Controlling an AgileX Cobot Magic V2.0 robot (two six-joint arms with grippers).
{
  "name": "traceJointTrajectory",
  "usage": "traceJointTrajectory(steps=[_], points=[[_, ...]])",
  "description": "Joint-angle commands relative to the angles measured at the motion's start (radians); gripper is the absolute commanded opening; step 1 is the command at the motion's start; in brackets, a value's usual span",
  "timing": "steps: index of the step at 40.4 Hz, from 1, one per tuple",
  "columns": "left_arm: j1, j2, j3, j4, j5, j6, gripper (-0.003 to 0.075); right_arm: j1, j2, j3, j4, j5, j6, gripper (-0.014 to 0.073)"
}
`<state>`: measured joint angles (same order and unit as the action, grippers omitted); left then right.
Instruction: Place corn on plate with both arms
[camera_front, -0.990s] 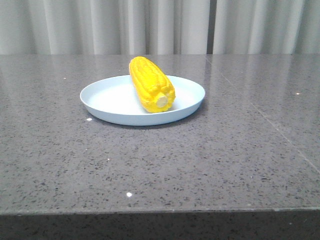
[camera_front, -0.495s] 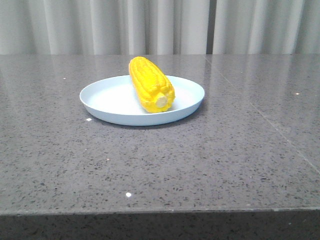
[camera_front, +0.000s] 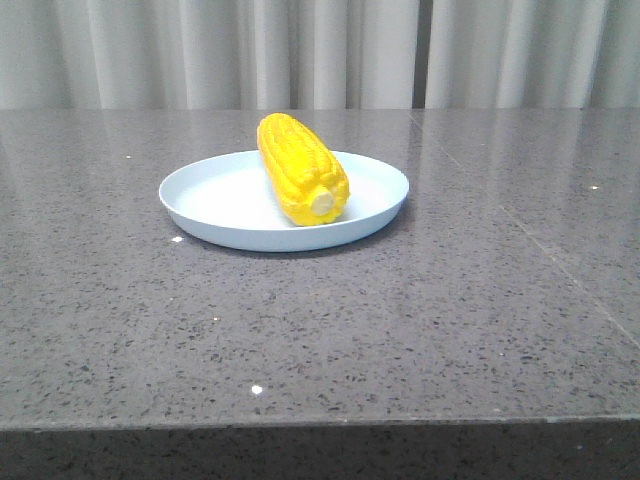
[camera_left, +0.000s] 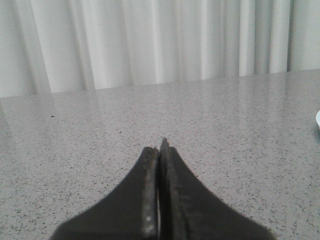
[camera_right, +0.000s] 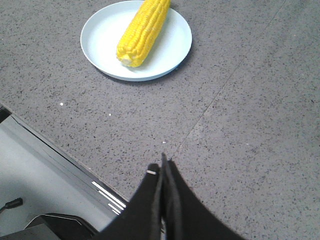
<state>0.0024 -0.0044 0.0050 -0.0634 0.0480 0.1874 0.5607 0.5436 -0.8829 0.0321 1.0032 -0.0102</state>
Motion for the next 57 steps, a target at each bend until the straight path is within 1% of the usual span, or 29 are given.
traceJointTrajectory(steps=[1, 3, 23, 29, 57], points=[[-0.007, -0.023, 0.004, 0.036, -0.079, -0.060, -0.0020, 0.000, 0.004, -0.022, -0.011, -0.065, 0.000, -0.0068], [-0.007, -0.023, 0.004, 0.063, -0.079, -0.093, -0.0020, 0.000, 0.004, -0.022, -0.011, -0.065, 0.000, -0.0068], [-0.007, -0.023, 0.004, 0.040, -0.088, -0.094, -0.0020, 0.000, 0.004, -0.022, -0.011, -0.065, 0.000, -0.0068], [-0.007, -0.023, 0.004, 0.040, -0.093, -0.146, -0.0020, 0.000, 0.004, -0.022, -0.011, -0.065, 0.000, -0.0068], [-0.034, -0.023, 0.004, 0.040, -0.099, -0.146, -0.0020, 0.000, 0.004, -0.022, -0.011, -0.065, 0.000, -0.0068]])
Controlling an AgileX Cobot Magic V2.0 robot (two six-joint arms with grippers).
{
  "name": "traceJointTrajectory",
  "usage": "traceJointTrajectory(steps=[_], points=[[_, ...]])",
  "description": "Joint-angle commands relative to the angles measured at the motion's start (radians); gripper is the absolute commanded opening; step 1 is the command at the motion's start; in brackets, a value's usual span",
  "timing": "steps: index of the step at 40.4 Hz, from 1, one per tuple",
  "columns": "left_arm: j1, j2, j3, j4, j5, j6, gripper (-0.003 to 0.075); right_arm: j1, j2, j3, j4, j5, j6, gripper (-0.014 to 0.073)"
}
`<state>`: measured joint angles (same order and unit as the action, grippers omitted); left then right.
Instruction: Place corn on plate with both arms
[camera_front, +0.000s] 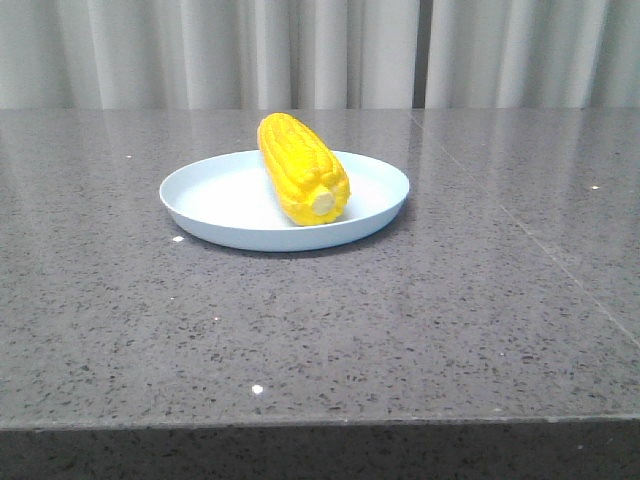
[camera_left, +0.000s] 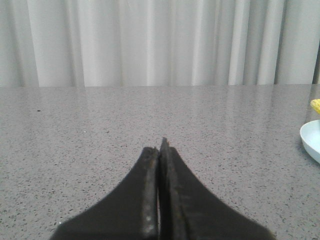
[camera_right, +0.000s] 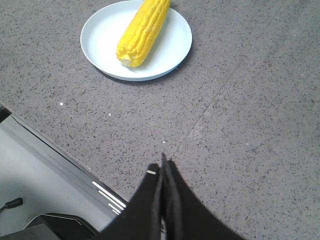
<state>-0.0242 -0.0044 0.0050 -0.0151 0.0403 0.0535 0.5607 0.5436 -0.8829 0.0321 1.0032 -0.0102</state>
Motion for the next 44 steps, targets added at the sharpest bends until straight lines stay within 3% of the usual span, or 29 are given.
traceJointTrajectory(steps=[1, 29, 44], points=[[-0.008, -0.023, 0.004, -0.009, -0.091, -0.012, -0.0020, 0.000, 0.004, -0.022, -0.011, -0.065, 0.000, -0.0068], [-0.008, -0.023, 0.004, -0.009, -0.091, -0.012, -0.0020, -0.010, -0.013, 0.005, -0.013, -0.081, 0.000, -0.0068], [-0.008, -0.021, 0.004, -0.009, -0.091, -0.012, -0.0020, -0.356, -0.318, 0.443, -0.013, -0.590, 0.000, -0.0068]])
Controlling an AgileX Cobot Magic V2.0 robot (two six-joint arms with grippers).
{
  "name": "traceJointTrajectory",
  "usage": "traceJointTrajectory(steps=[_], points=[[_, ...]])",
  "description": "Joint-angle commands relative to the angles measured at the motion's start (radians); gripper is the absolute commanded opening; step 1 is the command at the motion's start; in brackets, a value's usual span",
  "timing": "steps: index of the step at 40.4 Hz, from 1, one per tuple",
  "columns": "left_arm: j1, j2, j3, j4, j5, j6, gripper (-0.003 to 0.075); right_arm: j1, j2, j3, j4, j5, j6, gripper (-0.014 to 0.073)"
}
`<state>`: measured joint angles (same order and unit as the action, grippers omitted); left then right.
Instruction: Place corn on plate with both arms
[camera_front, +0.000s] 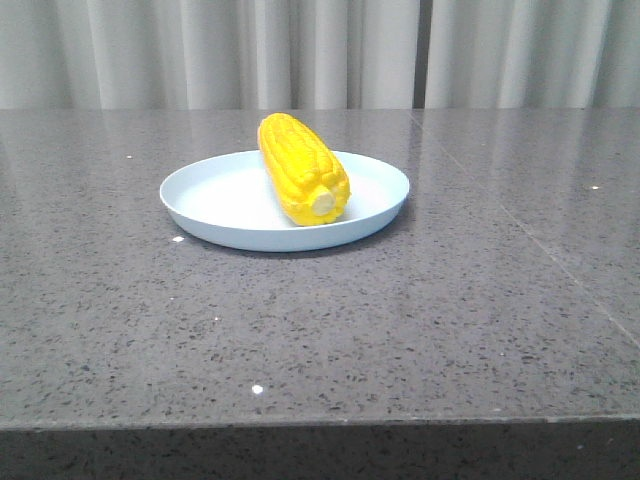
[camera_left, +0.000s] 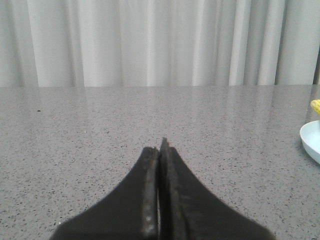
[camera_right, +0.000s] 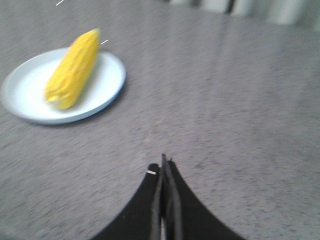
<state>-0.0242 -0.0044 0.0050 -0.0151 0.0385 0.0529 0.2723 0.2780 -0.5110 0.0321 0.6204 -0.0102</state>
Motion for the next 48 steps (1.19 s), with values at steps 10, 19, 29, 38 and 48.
traceJointTrajectory(steps=[10, 19, 29, 38, 48], points=[[-0.008, -0.021, 0.004, -0.009, -0.090, -0.011, -0.0020, -0.238, -0.253, 0.372, -0.011, -0.418, 0.000, -0.0068], [-0.008, -0.021, 0.004, -0.009, -0.090, -0.011, -0.0020, -0.271, -0.305, 0.536, -0.011, -0.606, 0.000, -0.0068], [-0.008, -0.021, 0.004, -0.009, -0.090, -0.011, -0.0020, -0.271, -0.305, 0.532, -0.011, -0.626, 0.000, -0.0068], [-0.008, -0.021, 0.004, -0.009, -0.090, -0.011, -0.0020, -0.271, -0.305, 0.532, -0.011, -0.626, 0.000, -0.0068], [-0.008, -0.021, 0.004, -0.009, -0.090, -0.011, -0.0020, -0.271, -0.305, 0.532, -0.011, -0.626, 0.000, -0.0068]])
